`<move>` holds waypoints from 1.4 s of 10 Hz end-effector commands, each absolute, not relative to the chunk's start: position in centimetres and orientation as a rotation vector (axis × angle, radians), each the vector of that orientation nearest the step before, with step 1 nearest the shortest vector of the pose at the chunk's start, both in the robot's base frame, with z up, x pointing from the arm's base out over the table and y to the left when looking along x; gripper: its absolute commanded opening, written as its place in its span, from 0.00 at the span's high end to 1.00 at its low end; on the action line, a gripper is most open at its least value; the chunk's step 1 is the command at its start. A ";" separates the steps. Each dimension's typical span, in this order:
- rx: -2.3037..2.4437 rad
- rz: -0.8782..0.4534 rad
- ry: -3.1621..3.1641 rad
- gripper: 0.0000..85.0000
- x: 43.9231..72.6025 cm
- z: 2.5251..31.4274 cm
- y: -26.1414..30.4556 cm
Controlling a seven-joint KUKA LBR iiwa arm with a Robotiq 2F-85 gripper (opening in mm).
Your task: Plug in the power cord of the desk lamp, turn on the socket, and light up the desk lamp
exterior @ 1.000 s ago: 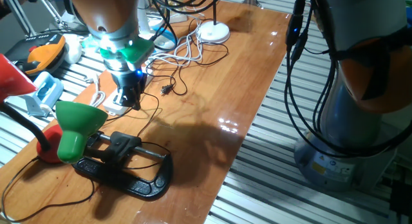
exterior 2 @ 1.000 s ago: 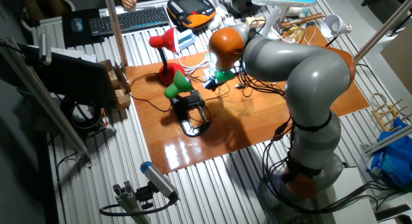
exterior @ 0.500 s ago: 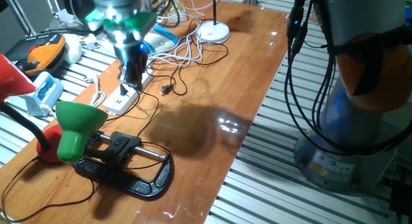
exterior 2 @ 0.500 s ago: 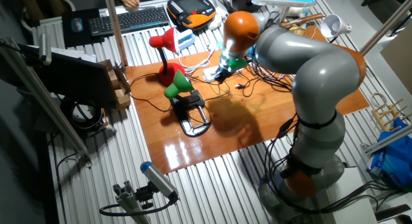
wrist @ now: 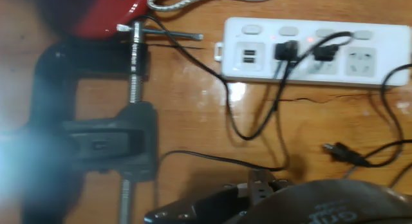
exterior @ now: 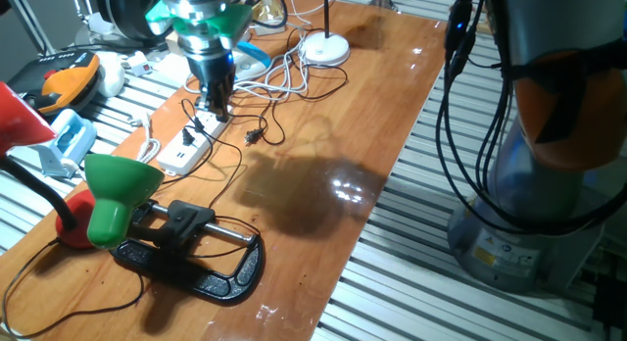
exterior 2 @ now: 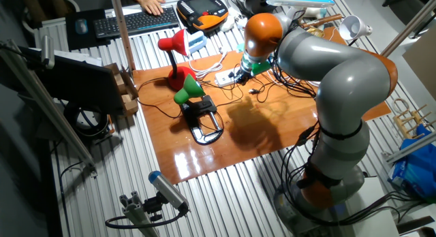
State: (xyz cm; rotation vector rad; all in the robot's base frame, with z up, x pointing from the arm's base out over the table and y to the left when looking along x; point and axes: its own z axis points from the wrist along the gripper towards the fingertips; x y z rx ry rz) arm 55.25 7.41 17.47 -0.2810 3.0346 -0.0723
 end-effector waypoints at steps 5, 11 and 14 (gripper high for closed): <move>-0.202 0.014 3.062 1.00 55.1 17.8 7.3; -0.176 0.024 3.061 1.00 55.3 17.8 7.6; -0.181 0.024 3.058 1.00 55.3 17.7 7.6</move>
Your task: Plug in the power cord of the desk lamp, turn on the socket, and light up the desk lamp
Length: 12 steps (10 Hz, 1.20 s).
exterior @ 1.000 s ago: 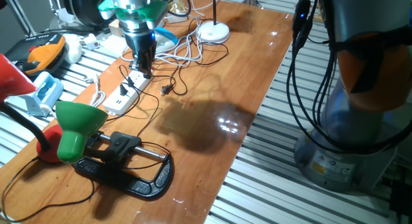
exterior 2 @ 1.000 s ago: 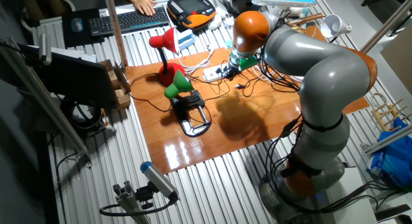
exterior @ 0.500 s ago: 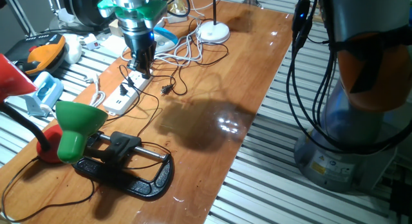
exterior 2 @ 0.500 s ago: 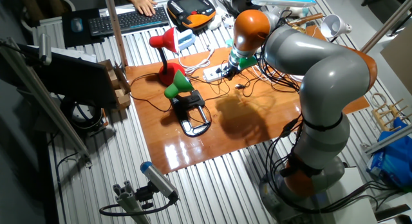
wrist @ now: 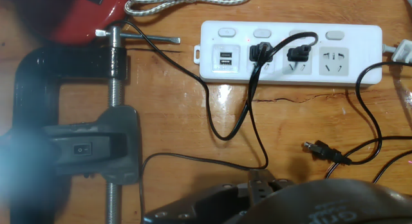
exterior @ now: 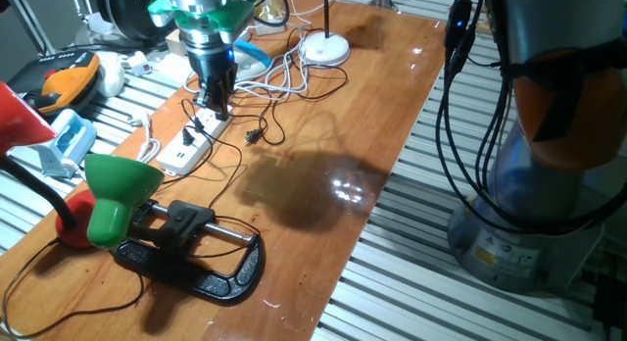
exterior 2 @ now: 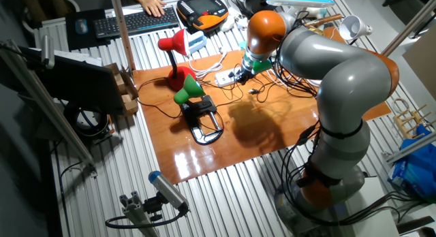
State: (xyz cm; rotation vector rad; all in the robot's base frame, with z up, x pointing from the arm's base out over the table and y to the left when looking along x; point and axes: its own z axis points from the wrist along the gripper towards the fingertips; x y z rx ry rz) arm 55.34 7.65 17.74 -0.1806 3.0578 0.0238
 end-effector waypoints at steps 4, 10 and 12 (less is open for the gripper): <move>-0.159 0.046 3.065 1.00 55.4 17.6 8.0; -0.185 0.019 3.056 1.00 55.6 18.3 7.8; -0.181 0.021 3.058 1.00 55.6 18.2 7.9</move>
